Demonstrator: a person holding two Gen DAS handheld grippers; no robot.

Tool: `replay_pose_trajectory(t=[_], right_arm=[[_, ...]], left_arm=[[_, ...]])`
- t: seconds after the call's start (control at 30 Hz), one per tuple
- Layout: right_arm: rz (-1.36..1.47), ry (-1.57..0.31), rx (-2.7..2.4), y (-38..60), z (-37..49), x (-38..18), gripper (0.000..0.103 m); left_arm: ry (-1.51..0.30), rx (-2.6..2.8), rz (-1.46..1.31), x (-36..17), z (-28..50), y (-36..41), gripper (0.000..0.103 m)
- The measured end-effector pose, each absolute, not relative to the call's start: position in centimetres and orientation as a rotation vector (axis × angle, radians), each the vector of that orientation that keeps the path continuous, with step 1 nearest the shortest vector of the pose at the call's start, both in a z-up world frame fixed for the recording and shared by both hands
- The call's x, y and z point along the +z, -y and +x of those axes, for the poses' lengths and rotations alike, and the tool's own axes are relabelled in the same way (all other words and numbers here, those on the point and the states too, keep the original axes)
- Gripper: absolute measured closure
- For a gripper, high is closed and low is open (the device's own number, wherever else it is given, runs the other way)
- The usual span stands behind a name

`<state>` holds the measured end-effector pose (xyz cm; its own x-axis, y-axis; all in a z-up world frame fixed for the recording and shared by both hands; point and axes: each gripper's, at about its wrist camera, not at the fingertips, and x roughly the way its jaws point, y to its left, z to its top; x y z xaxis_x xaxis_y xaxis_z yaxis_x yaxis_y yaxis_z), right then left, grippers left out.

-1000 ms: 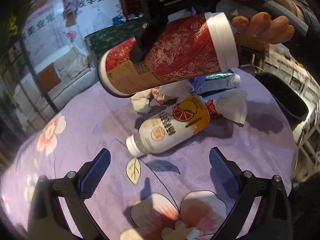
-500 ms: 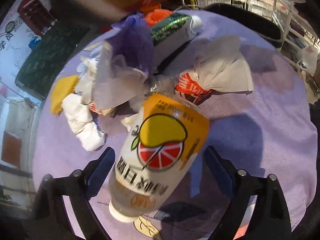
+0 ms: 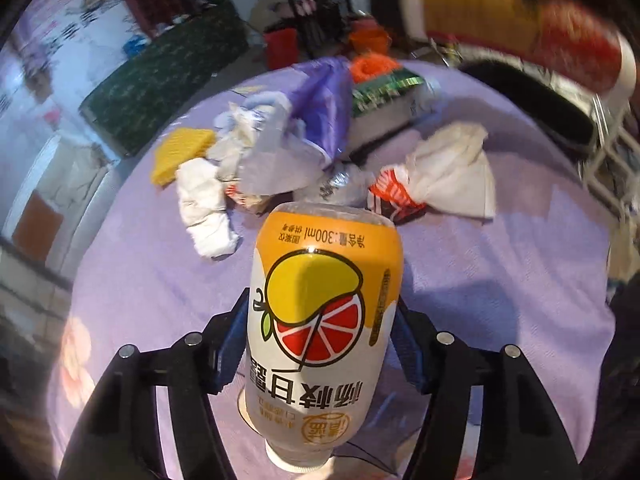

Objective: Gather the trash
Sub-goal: 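Grasp the juice bottle with the left tool while the right tool carries the cup to the bin, then open the right tool to drop the red cup into the black bin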

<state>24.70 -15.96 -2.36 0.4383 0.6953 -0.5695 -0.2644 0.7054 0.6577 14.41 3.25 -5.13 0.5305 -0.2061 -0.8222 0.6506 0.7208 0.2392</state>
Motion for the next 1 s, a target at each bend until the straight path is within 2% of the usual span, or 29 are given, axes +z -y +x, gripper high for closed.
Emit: replay_pose_trajectory(t=[0.3,0.53,0.73,1.0], right_arm=[[0.638,-0.853,0.486,23.0,20.0,-4.6,0.027],[0.698,-0.852,0.206,32.2,17.2,-6.5,0.027],[0.694,-1.060,-0.034,36.6,19.3,-11.8,0.027],[0.688,-1.362,-0.126,36.9,24.7,-19.9,0.027]], left_arm=[[-0.756,-0.463,0.249,-1.8,10.6,-2.3,0.043],[-0.681,-0.528,0.143,0.5,10.5,2.0,0.043],[-0.633,-0.659,0.122,1.7,9.8,8.2,0.043],[-0.617,-0.783,0.112,2.0,9.8,16.2,0.043]])
